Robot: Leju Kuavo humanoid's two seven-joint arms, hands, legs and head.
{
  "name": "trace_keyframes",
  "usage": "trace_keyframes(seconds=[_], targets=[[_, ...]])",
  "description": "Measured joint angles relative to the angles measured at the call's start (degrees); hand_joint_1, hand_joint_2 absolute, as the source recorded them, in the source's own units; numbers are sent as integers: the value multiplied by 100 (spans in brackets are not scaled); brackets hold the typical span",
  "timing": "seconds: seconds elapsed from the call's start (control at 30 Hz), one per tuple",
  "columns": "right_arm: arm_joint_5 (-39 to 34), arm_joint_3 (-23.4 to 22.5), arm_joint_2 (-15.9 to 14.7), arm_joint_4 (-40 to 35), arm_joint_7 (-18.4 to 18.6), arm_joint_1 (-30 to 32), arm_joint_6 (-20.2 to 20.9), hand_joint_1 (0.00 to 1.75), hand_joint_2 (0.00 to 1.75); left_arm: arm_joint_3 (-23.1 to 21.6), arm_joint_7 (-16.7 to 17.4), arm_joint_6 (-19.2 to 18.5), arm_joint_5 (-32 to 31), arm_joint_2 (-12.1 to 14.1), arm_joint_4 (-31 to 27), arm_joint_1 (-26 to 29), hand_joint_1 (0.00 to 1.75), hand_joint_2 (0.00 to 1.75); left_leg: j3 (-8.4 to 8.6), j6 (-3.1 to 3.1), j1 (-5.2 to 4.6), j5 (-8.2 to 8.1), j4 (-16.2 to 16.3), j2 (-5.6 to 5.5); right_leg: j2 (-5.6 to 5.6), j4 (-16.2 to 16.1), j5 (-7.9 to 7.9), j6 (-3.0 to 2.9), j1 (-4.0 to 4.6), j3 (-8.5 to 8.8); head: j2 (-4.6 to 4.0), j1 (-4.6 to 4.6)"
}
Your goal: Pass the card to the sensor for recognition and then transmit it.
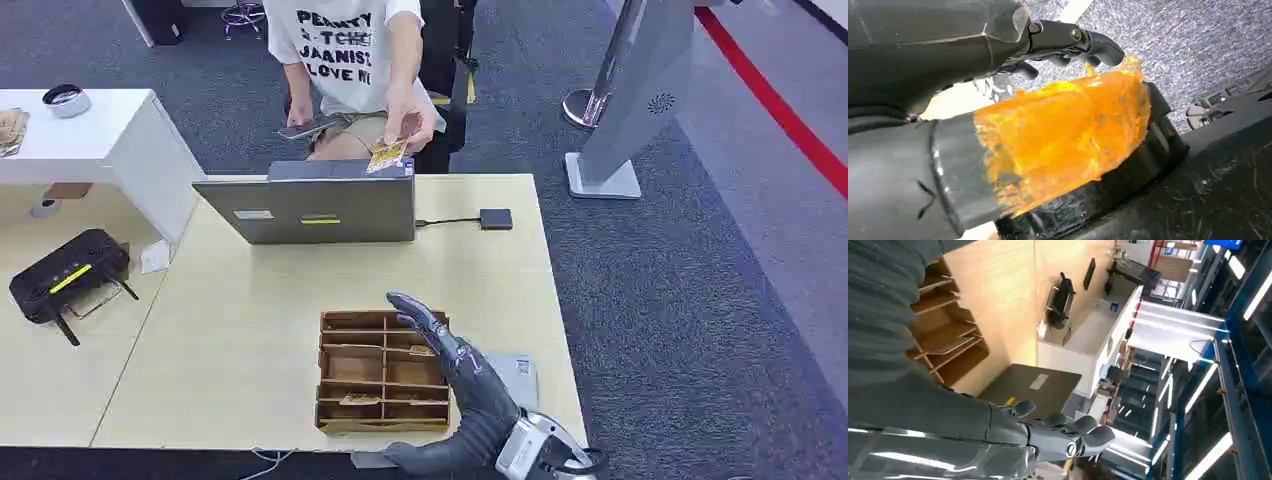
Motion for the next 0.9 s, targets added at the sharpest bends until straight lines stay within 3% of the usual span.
trace_keyframes(seconds=[0.13,0.2,0.43,0.57,0.73,0.9], targets=[[57,-4,-4,-68,7,-14,-61,0,175,0,0,0,0,0,0,2,0,0,1,0,0,0,0,0,0,0,0,0,0,0,0,0],[317,-7,-7,-79,18,-19,-350,0,175,0,0,0,0,0,0,4,0,0,-1,0,0,0,0,0,0,0,0,0,0,0,0,0],[3127,111,-50,41,801,-560,-2582,0,175,-32,0,37,-100,-31,0,4,0,0,-1,0,0,0,0,2,2,0,2,0,0,0,0,0],[4475,264,-76,393,1374,-1040,-3367,0,175,-151,13,37,-181,-39,0,2,0,0,1,-2,0,3,0,2,2,0,4,0,0,0,0,0],[5638,387,-81,978,1884,-1605,-3855,0,175,-328,35,26,-286,-50,0,-5,0,0,2,-1,0,4,1,0,2,1,5,-1,0,0,0,0],[6378,505,-74,1616,2267,-2149,-3877,0,175,-494,79,-26,-361,-55,0,-21,0,0,1,-1,0,4,1,0,1,2,5,-1,0,0,0,0]])
